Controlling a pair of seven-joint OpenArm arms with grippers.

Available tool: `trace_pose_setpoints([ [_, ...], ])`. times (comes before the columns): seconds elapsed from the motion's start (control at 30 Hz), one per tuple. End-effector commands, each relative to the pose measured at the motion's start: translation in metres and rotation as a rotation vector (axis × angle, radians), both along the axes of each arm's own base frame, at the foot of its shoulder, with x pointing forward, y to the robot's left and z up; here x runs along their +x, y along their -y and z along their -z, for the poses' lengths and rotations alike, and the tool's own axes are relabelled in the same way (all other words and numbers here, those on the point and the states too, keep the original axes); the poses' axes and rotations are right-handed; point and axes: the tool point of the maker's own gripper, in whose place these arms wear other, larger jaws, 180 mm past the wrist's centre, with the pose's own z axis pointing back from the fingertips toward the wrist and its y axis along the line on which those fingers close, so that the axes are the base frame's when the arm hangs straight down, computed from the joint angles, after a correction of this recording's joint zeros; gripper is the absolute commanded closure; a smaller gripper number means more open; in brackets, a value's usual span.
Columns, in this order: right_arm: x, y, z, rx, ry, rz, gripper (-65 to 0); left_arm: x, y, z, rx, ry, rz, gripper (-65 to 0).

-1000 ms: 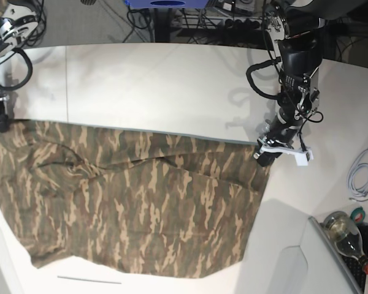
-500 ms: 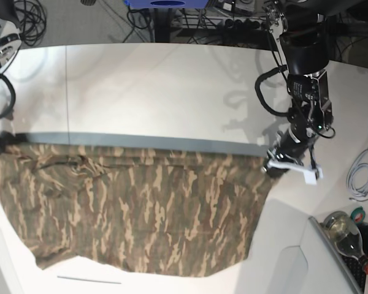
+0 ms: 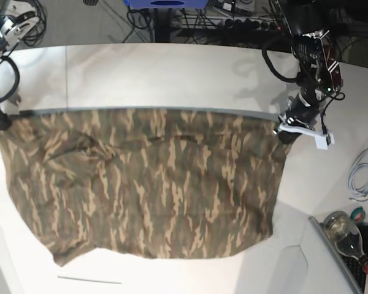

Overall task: Layout the t-shirt on the table in an organized manner, then fold the t-shirt properly
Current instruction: 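Lift the shirt with both grippers and drag it across the table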

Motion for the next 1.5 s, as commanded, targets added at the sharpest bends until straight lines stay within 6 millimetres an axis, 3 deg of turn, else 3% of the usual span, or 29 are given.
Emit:
trace_pose_setpoints([
  [0.0,0.020,0.016,-0.022,-0.051,0.084,0.014,-0.5,0.006,-0.008,-0.012,0.018,0.047,-0.008,0.0],
  [0.23,0.001,0.005,0.000,-0.080,0.042,0.000,-0.5,-0.016,-0.010,0.001,0.018,0.003,-0.013,0.0],
  [0.43,-0.006,0.009,0.001,-0.099,0.041,-0.002,-0.5,-0.012,-0.011,-0.006,0.031,0.022,-0.008,0.0],
  [0.67,0.032,0.006,-0.058,-0.191,0.149,-0.077,-0.5,0.034,-0.006,-0.085,0.107,0.232,0.037,0.0],
  [0.83,0.071,0.011,-0.097,-0.189,0.220,-0.077,-0.5,0.065,-0.017,-0.123,0.119,0.318,-0.041,0.0],
  [1.07,0.107,0.014,-0.151,-0.206,0.313,-0.090,-0.5,0.103,-0.003,-0.182,0.093,0.461,-0.043,0.0],
  [1.27,0.107,0.001,-0.140,-0.233,0.275,-0.161,-0.5,0.104,0.008,-0.173,0.044,0.420,-0.041,0.0],
  [1.37,0.105,0.001,-0.137,-0.230,0.267,-0.161,-0.5,0.097,0.006,-0.165,0.048,0.398,-0.042,0.0],
  [1.47,0.088,0.000,-0.120,-0.226,0.218,-0.170,-0.5,0.077,0.006,-0.141,0.054,0.334,-0.039,0.0],
])
